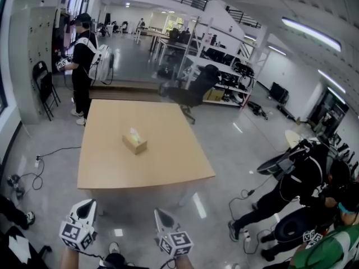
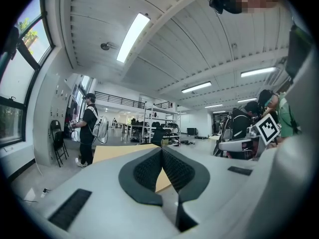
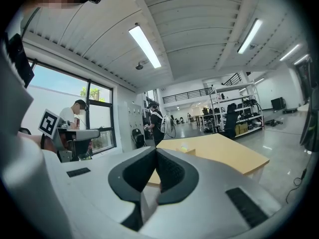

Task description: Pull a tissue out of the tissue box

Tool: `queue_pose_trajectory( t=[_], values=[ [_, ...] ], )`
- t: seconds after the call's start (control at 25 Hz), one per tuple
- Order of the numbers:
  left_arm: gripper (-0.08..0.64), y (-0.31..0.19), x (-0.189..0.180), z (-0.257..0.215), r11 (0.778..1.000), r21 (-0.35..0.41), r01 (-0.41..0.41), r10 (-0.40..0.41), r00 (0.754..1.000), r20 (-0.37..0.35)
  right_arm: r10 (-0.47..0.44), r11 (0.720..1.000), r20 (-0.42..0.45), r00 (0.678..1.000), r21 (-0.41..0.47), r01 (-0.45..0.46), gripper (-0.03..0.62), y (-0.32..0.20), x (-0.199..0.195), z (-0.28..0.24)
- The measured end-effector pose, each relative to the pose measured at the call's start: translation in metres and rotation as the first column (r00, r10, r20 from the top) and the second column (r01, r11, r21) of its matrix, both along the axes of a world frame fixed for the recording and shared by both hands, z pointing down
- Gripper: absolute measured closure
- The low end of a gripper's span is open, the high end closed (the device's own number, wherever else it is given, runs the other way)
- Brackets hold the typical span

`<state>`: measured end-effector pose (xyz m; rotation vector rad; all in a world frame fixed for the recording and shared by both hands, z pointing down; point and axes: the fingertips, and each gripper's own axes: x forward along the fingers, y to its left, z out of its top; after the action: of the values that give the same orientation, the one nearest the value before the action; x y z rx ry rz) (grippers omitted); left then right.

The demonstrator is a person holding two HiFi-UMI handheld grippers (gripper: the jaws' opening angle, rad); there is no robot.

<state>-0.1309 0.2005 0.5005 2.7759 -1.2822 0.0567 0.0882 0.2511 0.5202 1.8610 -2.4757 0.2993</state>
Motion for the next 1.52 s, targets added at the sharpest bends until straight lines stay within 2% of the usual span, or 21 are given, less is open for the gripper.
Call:
queue_pose_trajectory(
  t=[0.4,1.52],
  values=[
    [0.552,-0.044,0.008,0.003,1.0,0.0,-0.002,0.002,1.0,-0.002,-0.002,1.0,-0.003,1.0,0.0,0.002,0.581,-0.041,0.007,0.005],
    [0.552,-0.247,0.01,-0.008,0.999,-0.012,-0.033,0.033,0.999,-0.011,0.008,1.0,-0.015,1.0,-0.01,-0.008,0.581,-0.24,0.001,-0.012]
  ],
)
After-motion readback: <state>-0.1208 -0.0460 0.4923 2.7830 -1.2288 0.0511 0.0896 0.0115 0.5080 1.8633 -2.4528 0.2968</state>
